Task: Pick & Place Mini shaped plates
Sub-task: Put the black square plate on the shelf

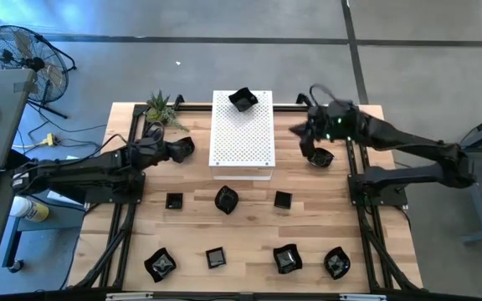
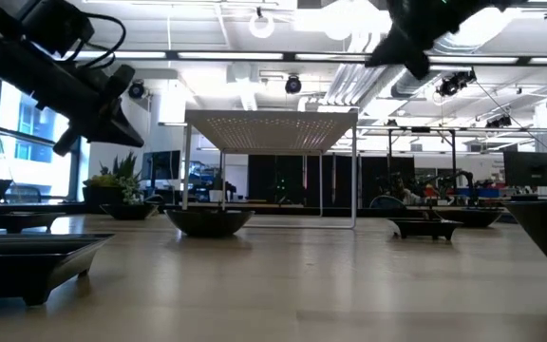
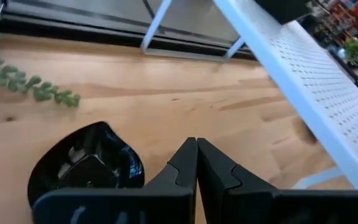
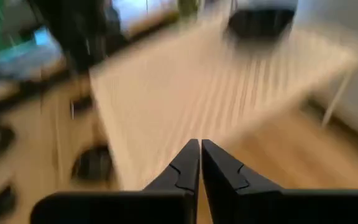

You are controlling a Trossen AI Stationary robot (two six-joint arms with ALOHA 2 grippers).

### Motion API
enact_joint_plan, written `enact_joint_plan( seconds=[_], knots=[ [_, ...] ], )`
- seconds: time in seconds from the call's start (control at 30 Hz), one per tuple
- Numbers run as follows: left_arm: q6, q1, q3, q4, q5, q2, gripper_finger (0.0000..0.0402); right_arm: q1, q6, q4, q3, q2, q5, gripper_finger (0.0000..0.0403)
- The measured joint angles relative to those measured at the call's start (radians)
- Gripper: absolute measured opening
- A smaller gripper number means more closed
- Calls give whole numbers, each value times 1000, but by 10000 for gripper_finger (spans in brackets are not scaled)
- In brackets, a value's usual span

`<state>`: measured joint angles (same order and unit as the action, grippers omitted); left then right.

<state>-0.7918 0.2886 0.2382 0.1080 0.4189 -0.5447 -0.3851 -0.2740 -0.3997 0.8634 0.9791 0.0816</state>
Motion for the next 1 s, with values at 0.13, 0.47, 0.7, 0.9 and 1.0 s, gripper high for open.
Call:
enact_joint_plan(
  seconds=[0.13, 0.47, 0.7, 0.9, 1.0],
  knots=[
    [74, 0, 0, 0, -16, 35, 1, 85, -153, 7, -168, -41, 76, 41],
    [136, 0, 0, 0, -48, 65, 1, 317, -345, 191, -451, -12, 73, 117],
    [137, 0, 0, 3, -48, 65, 1, 353, -322, 268, -488, 80, 19, 127],
    [144, 0, 0, 35, -48, 65, 1, 353, -270, 403, -488, 226, 64, 113],
    [161, 0, 0, 31, -48, 65, 1, 353, -254, 464, -487, 300, 84, 104]
  ],
)
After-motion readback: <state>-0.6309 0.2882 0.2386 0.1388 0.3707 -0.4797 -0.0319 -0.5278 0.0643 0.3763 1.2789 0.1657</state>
